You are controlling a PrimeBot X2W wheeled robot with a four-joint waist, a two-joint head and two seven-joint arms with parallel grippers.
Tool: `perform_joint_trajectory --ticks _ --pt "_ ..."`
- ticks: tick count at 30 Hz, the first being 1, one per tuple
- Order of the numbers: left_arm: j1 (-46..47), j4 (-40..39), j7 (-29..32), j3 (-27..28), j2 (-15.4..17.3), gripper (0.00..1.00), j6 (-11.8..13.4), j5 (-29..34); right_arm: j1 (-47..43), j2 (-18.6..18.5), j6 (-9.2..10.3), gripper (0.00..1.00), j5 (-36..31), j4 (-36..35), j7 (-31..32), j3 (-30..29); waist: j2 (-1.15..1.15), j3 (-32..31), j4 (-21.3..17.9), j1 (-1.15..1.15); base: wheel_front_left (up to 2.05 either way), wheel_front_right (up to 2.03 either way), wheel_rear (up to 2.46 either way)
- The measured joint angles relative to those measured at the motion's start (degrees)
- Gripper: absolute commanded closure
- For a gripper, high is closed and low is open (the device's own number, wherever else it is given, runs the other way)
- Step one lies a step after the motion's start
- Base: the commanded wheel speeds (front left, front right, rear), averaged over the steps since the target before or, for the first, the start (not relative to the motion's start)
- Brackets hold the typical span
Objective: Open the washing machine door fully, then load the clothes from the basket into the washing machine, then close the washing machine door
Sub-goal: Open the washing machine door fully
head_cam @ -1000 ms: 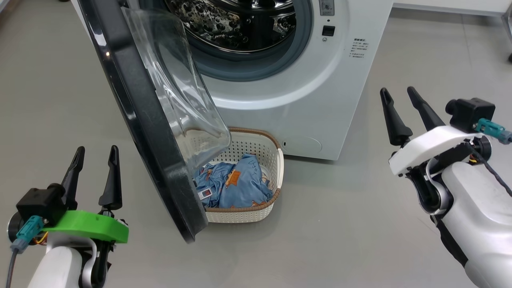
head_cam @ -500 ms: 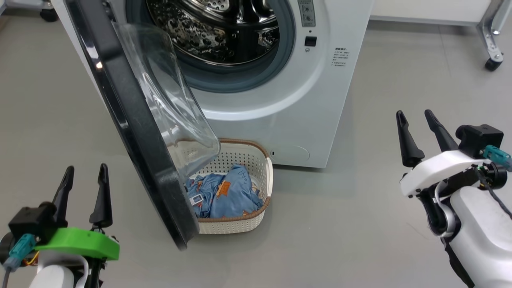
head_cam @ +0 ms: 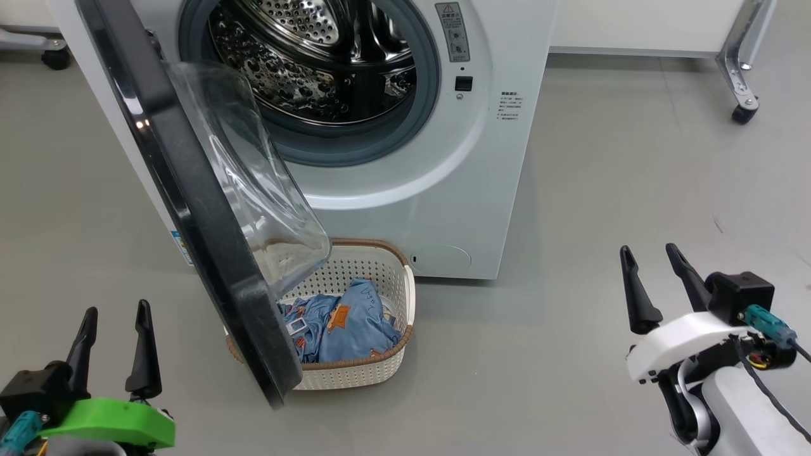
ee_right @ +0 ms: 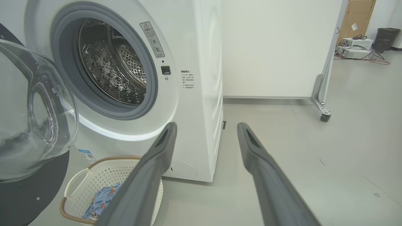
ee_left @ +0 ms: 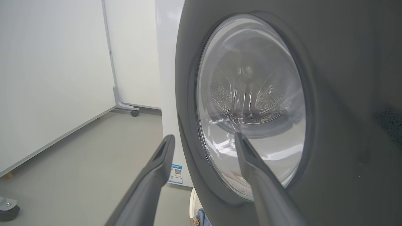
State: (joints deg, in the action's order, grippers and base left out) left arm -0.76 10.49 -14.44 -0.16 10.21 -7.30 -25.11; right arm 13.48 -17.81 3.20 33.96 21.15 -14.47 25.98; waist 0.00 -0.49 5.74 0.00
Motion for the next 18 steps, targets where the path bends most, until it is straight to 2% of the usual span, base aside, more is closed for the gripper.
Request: perform_joint_trajectory --ticks 8,18 --pt "-1.7 -0.8 0.0 0.2 -0.6 0.00 0.0 1.8 -5.3 0.8 0.99 0.00 -3.5 -3.1 0.0 -2.0 0.00 -0.1 -1.1 0.00 0.00 0.00 0.00" --pt "-2.7 -0.9 0.0 -0.4 -0.4 0.00 0.0 4.2 -7.3 1.5 1.04 0.00 -8.0 -6.7 0.0 -3.5 0.00 -0.2 -1.2 0.00 0.00 0.00 0.00"
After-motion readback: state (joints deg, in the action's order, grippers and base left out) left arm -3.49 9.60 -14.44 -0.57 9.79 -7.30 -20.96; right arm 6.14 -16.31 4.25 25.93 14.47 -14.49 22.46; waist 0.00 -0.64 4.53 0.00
